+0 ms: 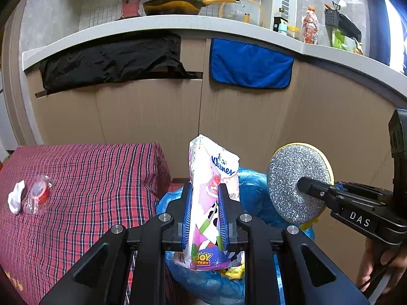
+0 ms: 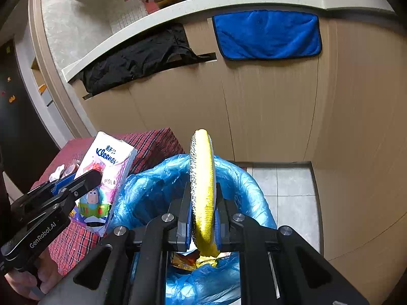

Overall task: Collect trash
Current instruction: 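Carry the lid and Kleenex pack over the blue bin and open both grippers, then move the right gripper to the wrapped red tape roll and grasp it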

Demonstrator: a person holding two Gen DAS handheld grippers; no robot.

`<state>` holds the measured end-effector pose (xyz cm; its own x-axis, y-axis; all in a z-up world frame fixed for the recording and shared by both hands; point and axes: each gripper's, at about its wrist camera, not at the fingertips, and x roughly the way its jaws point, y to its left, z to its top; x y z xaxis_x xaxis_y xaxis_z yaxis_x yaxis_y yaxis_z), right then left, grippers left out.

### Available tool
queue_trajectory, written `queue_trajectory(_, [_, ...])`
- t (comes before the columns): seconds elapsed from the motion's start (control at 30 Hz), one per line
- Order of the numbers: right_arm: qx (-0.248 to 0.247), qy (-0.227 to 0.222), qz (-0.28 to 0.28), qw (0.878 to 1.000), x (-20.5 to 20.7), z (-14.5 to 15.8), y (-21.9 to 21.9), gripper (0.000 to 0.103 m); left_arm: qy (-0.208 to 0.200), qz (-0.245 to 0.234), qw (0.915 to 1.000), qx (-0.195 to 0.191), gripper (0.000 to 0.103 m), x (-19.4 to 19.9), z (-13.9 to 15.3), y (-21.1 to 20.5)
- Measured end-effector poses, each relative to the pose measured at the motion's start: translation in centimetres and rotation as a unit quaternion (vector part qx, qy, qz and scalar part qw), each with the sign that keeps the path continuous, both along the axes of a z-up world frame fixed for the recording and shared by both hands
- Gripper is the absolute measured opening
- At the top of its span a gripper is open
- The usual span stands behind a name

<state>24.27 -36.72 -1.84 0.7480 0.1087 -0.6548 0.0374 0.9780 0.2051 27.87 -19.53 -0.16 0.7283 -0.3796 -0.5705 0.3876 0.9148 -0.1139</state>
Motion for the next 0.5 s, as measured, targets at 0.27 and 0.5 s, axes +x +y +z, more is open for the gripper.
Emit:
queue_trajectory(0.27, [0.006, 0.005, 0.007, 1.0, 0.7, -0.6, 0.1, 0.015, 0.021, -0.006, 0.9997, -0.014, 0.029, 1.1, -0.5, 0.1])
queue_trajectory(0.5, [-0.014, 0.004, 0.012, 1.0, 0.7, -0.4, 1.3, 0.034, 0.023, -0.002, 0.9984, -0.051, 0.042, 1.5, 0.8, 2.4])
